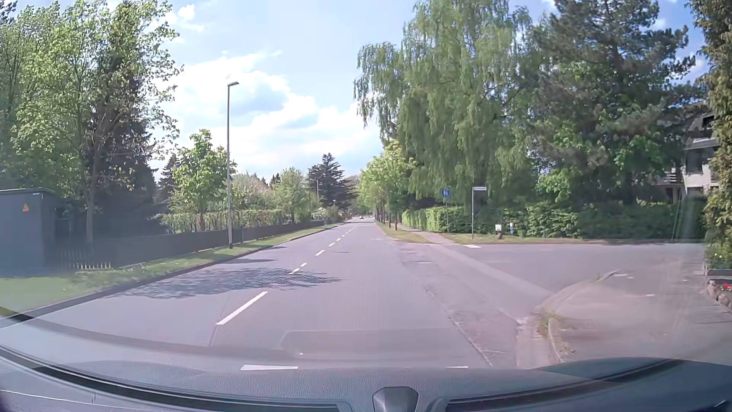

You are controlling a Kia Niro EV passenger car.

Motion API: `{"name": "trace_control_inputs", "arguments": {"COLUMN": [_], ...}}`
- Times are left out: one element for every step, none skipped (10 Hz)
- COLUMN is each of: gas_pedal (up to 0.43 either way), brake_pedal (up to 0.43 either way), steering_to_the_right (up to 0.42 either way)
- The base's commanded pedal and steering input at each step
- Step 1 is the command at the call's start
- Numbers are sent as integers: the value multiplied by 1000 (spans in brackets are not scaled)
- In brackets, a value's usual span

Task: Follow the waypoints while adhering to traffic rules and regulations

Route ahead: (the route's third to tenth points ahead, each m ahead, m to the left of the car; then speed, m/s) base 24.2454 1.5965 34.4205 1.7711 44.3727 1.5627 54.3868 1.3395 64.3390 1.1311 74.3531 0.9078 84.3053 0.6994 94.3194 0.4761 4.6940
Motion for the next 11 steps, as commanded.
{"name": "trace_control_inputs", "arguments": {"gas_pedal": [0, 0, 0, 0, 0, 0, 0, 0, 0, 0, 0], "brake_pedal": [0, 0, 0, 0, 0, 0, 0, 6, 12, 43, 61], "steering_to_the_right": [18, 18, 17, 17, 16, 16, 16, 16, 16, 16, 16]}}
